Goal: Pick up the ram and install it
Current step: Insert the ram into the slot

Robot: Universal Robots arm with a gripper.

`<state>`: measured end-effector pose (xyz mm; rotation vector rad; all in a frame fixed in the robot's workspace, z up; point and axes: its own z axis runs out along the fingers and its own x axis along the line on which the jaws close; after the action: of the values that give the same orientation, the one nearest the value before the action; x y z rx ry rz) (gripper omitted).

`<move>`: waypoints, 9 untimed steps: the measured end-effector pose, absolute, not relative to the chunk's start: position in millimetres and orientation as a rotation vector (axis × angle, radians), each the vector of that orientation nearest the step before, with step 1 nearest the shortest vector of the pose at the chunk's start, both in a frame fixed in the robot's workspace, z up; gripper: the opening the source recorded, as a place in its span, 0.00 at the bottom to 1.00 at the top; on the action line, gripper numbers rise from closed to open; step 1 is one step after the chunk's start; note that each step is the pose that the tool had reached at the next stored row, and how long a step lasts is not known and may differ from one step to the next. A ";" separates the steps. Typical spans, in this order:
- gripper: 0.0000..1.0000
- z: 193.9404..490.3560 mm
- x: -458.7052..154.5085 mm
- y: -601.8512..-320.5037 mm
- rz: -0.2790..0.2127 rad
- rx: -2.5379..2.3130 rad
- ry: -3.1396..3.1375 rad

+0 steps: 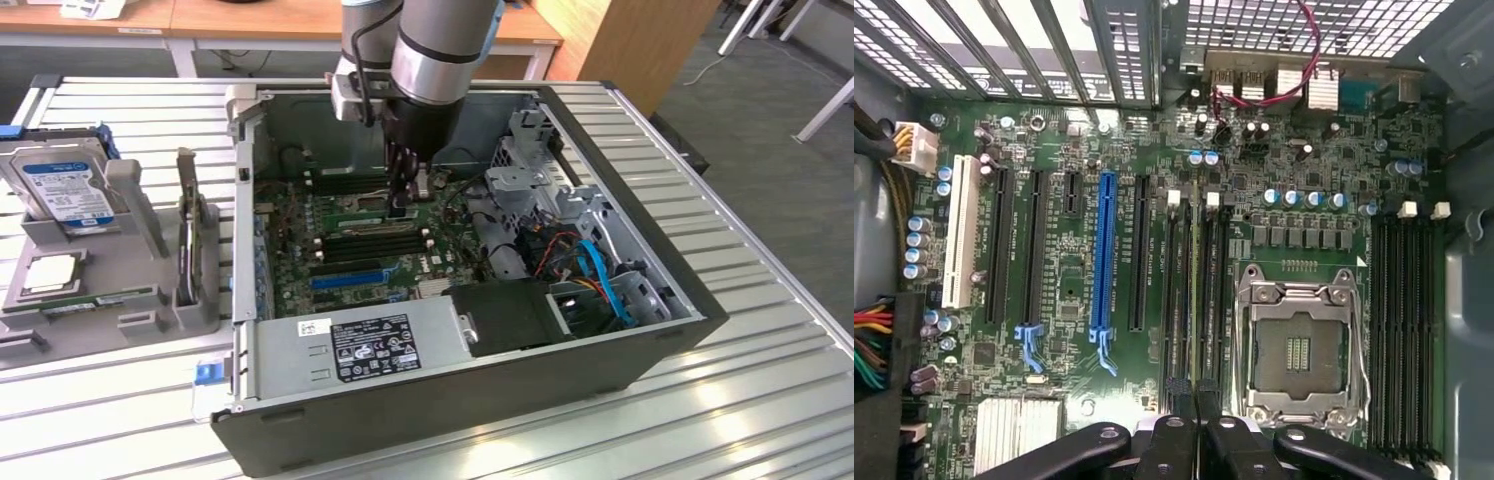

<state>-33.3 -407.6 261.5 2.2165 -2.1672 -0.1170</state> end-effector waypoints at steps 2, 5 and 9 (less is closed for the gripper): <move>0.12 259.8 -33.3 -407.6 -0.117 2.217 -2.167; 0.12 259.5 -33.3 -407.6 -0.117 2.216 -2.167; 0.12 259.4 -33.3 -407.6 -0.117 2.216 -2.167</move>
<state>-33.3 -407.6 259.4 2.2163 -2.1672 -0.1170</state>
